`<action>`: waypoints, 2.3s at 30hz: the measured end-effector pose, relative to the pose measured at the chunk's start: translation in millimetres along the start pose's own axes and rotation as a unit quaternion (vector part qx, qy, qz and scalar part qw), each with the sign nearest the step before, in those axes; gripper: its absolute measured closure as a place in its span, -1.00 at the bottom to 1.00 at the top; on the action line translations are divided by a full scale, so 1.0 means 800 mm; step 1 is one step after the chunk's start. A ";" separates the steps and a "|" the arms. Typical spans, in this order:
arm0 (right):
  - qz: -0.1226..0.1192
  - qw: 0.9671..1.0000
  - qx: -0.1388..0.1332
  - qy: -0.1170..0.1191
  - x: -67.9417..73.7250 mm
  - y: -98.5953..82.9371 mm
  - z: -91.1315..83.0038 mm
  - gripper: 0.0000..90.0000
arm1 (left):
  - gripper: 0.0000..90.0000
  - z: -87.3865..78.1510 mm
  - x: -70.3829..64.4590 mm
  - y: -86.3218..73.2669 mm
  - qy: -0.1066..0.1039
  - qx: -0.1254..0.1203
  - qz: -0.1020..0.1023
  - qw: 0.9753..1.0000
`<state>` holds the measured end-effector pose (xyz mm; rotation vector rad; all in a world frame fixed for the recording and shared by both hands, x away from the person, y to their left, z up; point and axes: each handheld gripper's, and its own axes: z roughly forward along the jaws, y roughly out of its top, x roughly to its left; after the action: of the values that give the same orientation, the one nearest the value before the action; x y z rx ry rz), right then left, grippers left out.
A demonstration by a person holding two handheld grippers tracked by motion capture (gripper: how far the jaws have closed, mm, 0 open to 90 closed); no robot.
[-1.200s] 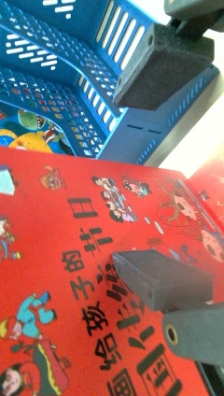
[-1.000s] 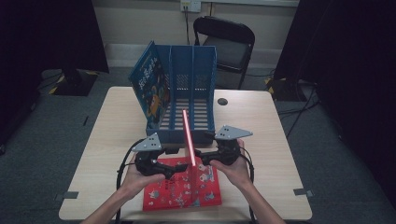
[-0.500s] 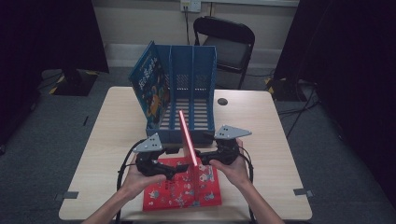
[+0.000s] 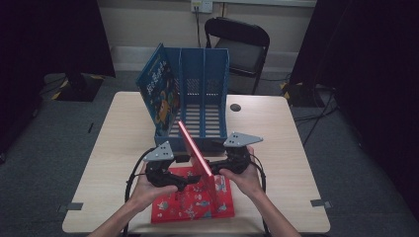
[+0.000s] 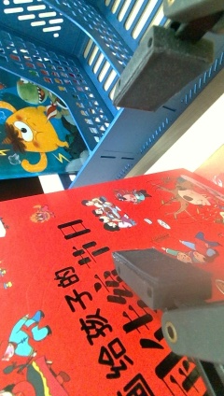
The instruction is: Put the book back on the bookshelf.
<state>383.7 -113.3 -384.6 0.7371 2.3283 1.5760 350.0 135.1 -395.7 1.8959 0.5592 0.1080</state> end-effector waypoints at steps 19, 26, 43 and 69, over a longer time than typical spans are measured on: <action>0.008 1.000 -0.003 0.008 0.016 -0.025 -0.068 -0.23 | -0.57 -0.001 -0.001 -0.001 0.001 -0.001 0.000 1.000; 0.006 1.000 0.007 0.018 0.031 -0.046 -0.097 -0.21 | -0.56 0.000 -0.001 -0.001 0.003 0.000 0.000 1.000; -0.015 0.998 0.032 0.047 0.067 -0.059 -0.072 -0.34 | -0.53 0.000 0.000 0.000 0.011 -0.001 -0.003 1.000; -0.022 0.999 0.035 -0.002 0.059 -0.058 -0.047 0.42 | -0.62 -0.009 0.022 -0.006 0.061 -0.008 -0.019 0.998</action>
<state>313.8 -131.7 -408.1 0.6988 2.3909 1.4796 361.7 149.7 -400.4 1.8717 0.6753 0.2031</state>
